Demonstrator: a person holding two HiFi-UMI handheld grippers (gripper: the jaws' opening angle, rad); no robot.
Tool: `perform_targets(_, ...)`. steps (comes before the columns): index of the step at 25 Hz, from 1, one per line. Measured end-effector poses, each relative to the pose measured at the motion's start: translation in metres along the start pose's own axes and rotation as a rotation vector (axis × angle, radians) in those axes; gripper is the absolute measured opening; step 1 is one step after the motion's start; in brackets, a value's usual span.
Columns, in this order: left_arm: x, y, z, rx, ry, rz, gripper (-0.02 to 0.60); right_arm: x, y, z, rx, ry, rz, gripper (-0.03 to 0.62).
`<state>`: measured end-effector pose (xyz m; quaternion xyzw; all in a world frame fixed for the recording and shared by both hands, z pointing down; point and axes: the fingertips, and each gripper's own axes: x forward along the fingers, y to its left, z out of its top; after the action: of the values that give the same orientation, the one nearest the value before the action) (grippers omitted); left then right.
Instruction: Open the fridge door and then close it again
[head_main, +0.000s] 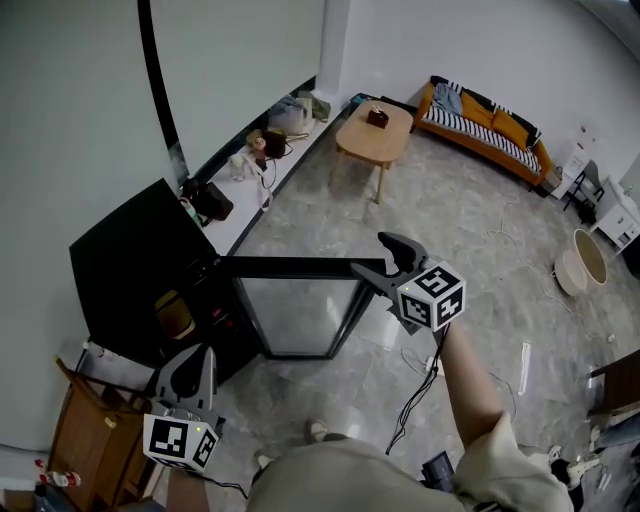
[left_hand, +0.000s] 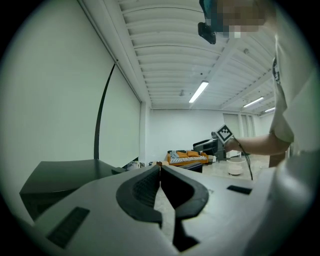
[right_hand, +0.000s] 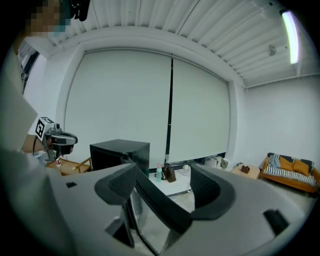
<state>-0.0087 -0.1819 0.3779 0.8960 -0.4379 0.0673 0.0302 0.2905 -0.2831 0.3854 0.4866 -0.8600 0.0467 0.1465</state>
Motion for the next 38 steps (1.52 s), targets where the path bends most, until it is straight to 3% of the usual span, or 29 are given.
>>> perform_targets(15, 0.044, -0.025, -0.012, -0.014, 0.038, -0.013, 0.009, 0.014, -0.054, -0.096, 0.16, 0.12, 0.024, 0.29)
perform_targets(28, 0.092, -0.052, -0.024, 0.004, 0.077, -0.054, 0.009, 0.023, -0.053, -0.104, 0.282, 0.034, 0.122, 0.288)
perform_targets(38, 0.109, -0.07, -0.021, 0.02, 0.086, -0.073, 0.009, 0.015, -0.052, -0.107, 0.315, 0.02, 0.164, 0.284)
